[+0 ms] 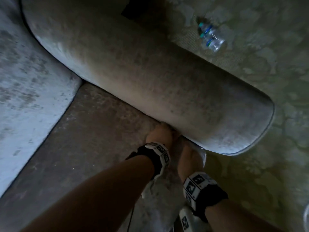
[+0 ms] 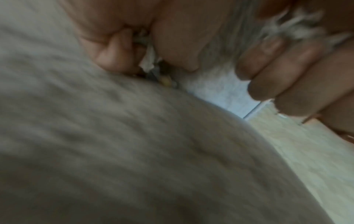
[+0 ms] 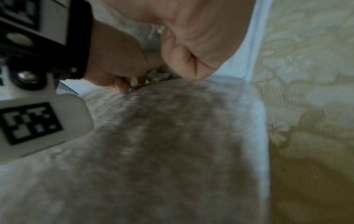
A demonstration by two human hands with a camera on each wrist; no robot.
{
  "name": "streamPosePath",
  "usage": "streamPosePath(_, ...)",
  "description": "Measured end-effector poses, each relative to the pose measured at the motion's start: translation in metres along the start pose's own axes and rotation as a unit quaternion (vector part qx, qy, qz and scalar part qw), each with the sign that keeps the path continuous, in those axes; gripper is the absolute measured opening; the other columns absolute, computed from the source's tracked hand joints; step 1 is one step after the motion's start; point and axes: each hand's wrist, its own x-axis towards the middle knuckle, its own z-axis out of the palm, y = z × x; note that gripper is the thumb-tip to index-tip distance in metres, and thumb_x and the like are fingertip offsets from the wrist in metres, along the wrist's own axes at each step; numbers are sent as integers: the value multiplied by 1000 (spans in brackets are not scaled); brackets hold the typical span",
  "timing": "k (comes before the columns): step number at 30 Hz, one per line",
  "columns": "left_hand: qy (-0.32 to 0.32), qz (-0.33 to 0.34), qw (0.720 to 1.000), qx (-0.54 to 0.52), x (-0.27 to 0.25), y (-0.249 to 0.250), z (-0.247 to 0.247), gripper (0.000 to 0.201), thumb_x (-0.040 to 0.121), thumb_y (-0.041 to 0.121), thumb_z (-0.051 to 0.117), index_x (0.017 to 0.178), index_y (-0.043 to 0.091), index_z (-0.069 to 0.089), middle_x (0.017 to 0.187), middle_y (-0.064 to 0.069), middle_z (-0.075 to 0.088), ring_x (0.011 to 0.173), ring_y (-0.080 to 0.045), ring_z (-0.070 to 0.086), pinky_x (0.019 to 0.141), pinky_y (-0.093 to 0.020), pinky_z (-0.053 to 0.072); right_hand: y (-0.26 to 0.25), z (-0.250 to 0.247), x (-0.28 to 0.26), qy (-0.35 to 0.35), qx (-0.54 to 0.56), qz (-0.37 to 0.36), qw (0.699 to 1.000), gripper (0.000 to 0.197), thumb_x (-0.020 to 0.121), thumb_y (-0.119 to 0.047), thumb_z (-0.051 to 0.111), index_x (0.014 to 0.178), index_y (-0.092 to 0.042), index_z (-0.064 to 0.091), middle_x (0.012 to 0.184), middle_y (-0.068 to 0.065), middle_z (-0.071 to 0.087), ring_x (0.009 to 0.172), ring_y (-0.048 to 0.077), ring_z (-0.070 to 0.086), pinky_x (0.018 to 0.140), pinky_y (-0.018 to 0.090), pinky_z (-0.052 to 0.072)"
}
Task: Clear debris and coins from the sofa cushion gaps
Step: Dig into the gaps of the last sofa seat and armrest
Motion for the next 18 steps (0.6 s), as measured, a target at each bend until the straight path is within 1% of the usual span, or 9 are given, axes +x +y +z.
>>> streamPosePath(3,23,-61,996,53,7,17,26,59,92,59,44,129,13,46,122,-10,55,105,-33,60,78,-38,48,21,-11,14,-63,16,88,994,36,101,-15,34,108,10,59,124,29,56,120,36,50,102,39,35)
streamPosePath(5,52,-81,992,87,12,19,36,49,96,52,40,126,14,48,121,-11,56,102,-32,61,76,-38,48,25,-15,16,-62,22,44,997,34,99,-8,30,100,7,60,109,28,62,105,36,60,86,36,45)
streamPosePath(7,51,-79,991,93,17,22,38,36,99,39,40,121,15,54,119,-11,59,100,-33,63,73,-36,47,19,-19,22,-136,39,10,990,40,82,-4,29,78,7,67,80,24,68,73,36,69,62,32,54)
streamPosePath(8,42,-69,992,94,17,24,36,32,99,34,41,119,15,58,118,-11,61,100,-32,64,71,-35,46,25,-15,25,-154,43,-22,987,40,76,-8,29,72,3,68,75,22,69,67,35,69,59,32,55)
streamPosePath(9,30,-52,993,100,13,25,30,29,99,30,42,117,15,60,118,-10,62,101,-32,64,71,-34,46,22,-14,25,-208,65,4,976,40,80,-14,31,76,-2,68,80,21,68,72,35,67,65,36,56)
streamPosePath(11,4,-13,993,117,1,24,17,31,100,27,42,121,13,59,122,-11,62,107,-31,62,81,-36,50,15,-13,22,-151,-22,-67,986,39,87,-41,35,85,-15,64,89,14,66,83,34,62,78,42,53)
streamPosePath(13,-29,8,993,115,-21,21,-3,34,101,24,39,127,11,57,130,-12,59,115,-30,58,96,-38,49,-2,-22,16,-182,-40,-75,980,46,80,-61,34,90,-22,56,83,8,64,80,31,62,76,45,55)
streamPosePath(16,-68,-10,990,121,-75,16,-44,33,101,18,37,120,4,61,126,-15,61,118,-31,57,99,-38,44,-51,-45,-7,-274,-54,-154,948,33,88,-51,44,76,-22,54,80,1,58,82,21,57,78,35,47)
streamPosePath(18,-50,-22,995,78,-123,11,-77,34,100,17,37,116,0,63,124,-19,62,118,-33,57,98,-38,43,-87,-63,-35,-328,-107,-206,916,23,92,-44,47,84,-24,57,86,-3,55,86,16,53,82,33,44)
